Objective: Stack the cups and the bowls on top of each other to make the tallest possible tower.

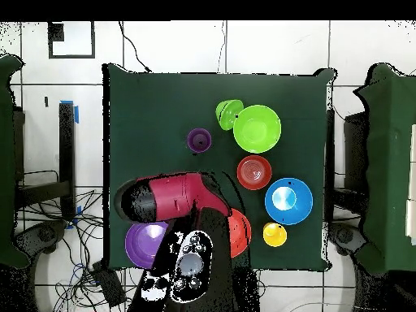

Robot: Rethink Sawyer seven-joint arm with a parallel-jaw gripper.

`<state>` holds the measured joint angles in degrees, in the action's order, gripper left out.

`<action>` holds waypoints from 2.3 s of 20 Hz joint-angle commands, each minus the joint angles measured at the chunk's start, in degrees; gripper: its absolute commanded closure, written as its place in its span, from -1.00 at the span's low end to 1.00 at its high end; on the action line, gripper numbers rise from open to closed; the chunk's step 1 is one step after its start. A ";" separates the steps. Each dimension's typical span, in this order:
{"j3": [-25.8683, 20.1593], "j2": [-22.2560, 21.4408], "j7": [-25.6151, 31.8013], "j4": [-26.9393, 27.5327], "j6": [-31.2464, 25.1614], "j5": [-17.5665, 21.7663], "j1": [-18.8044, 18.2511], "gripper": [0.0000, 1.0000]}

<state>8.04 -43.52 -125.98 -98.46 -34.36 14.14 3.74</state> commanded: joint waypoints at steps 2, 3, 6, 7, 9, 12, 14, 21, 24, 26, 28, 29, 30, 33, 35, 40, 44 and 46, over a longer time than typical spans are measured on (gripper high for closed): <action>-8.79 -3.59 6.11 5.85 -12.07 -1.75 -1.79 1.00; -9.07 -3.78 6.26 6.04 -12.45 -1.73 -2.03 1.00; -9.59 -2.66 5.59 7.82 -12.20 -1.00 -2.17 1.00; -9.71 -2.41 5.46 8.65 -12.73 -0.89 -2.23 1.00; -9.88 -1.74 4.84 10.49 -13.54 -0.63 -2.10 1.00; -10.64 -1.22 5.40 13.01 -15.67 -0.56 -2.30 1.00; -11.36 -1.21 6.05 13.83 -16.33 -0.80 -3.02 1.00; -13.32 -0.56 9.29 17.19 -18.26 -0.47 -7.60 1.00; -13.62 0.31 9.70 18.53 -17.13 0.15 -10.49 1.00; -14.44 0.82 10.89 20.06 -18.08 0.75 -12.02 1.00; -15.72 1.60 12.35 22.27 -19.82 1.06 -13.15 1.00; -16.15 1.94 12.75 23.08 -20.27 1.32 -13.60 1.00; -17.01 2.36 13.71 23.67 -20.24 1.43 -14.37 1.00; -18.60 3.72 15.28 25.23 -20.00 2.21 -15.94 1.00; -19.19 4.31 15.59 25.70 -19.67 2.63 -16.88 1.00; -19.06 6.18 13.96 27.56 -19.24 4.70 -17.01 1.00; -18.25 7.42 11.70 29.01 -19.91 5.60 -16.15 1.00; -17.92 7.62 10.89 28.89 -19.60 5.84 -15.86 1.00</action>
<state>-5.05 -40.70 -125.98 -71.40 -48.15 15.90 -13.50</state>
